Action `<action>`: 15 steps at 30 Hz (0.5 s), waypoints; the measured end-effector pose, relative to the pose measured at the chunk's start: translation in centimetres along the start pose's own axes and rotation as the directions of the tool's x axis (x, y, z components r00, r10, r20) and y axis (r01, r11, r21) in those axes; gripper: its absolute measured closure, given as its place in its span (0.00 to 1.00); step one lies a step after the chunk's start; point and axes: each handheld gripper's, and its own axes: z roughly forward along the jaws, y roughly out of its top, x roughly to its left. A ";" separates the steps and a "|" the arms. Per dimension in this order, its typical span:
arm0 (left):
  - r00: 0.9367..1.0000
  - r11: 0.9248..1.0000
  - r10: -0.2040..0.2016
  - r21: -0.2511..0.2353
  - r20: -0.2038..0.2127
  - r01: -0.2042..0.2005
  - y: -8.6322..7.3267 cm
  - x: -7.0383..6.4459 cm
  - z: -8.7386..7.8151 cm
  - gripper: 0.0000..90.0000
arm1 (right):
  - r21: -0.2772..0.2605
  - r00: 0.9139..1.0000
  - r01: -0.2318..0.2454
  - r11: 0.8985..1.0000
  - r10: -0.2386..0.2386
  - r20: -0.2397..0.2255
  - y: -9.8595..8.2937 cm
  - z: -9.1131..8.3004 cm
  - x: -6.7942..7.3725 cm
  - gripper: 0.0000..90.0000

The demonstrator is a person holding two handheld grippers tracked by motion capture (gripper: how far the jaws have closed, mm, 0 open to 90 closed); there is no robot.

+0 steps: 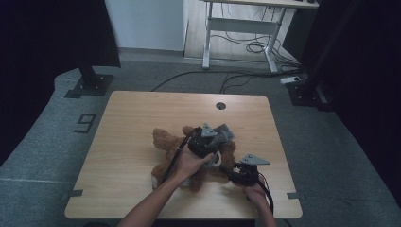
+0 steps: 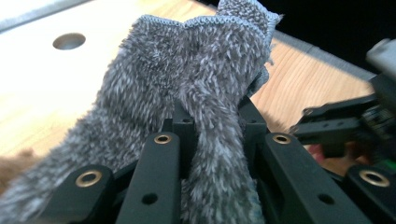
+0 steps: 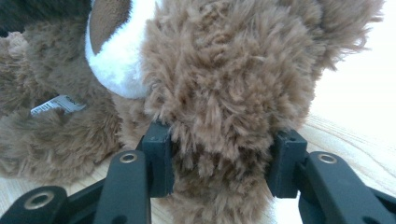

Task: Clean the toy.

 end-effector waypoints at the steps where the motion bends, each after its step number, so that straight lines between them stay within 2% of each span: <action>1: 1.000 1.000 -0.003 0.005 -0.002 0.003 -0.3 0.1 0.2 0.83 | 0.000 1.000 0.000 1.000 0.000 0.000 0.0 0.0 0.0 0.58; 4: 1.000 1.000 -0.018 0.010 -0.019 0.018 -1.0 0.8 -0.1 0.83 | 0.004 1.000 -0.001 1.000 0.001 0.001 -0.1 0.0 0.0 0.58; 7: 0.998 0.999 -0.040 0.012 -0.043 0.040 -2.3 2.1 -1.0 0.83 | 0.004 1.000 -0.005 1.000 0.004 0.004 -0.1 0.0 0.1 0.58; 10: 0.997 0.998 -0.063 -0.011 -0.043 0.063 -3.4 3.1 -2.2 0.83 | 0.004 1.000 -0.002 1.000 0.002 0.005 -0.1 0.0 0.2 0.59; 15: 0.996 0.998 -0.051 -0.052 -0.071 0.047 -4.2 3.8 -4.9 0.83 | 0.009 1.000 0.001 1.000 -0.001 0.004 -0.2 0.1 0.3 0.59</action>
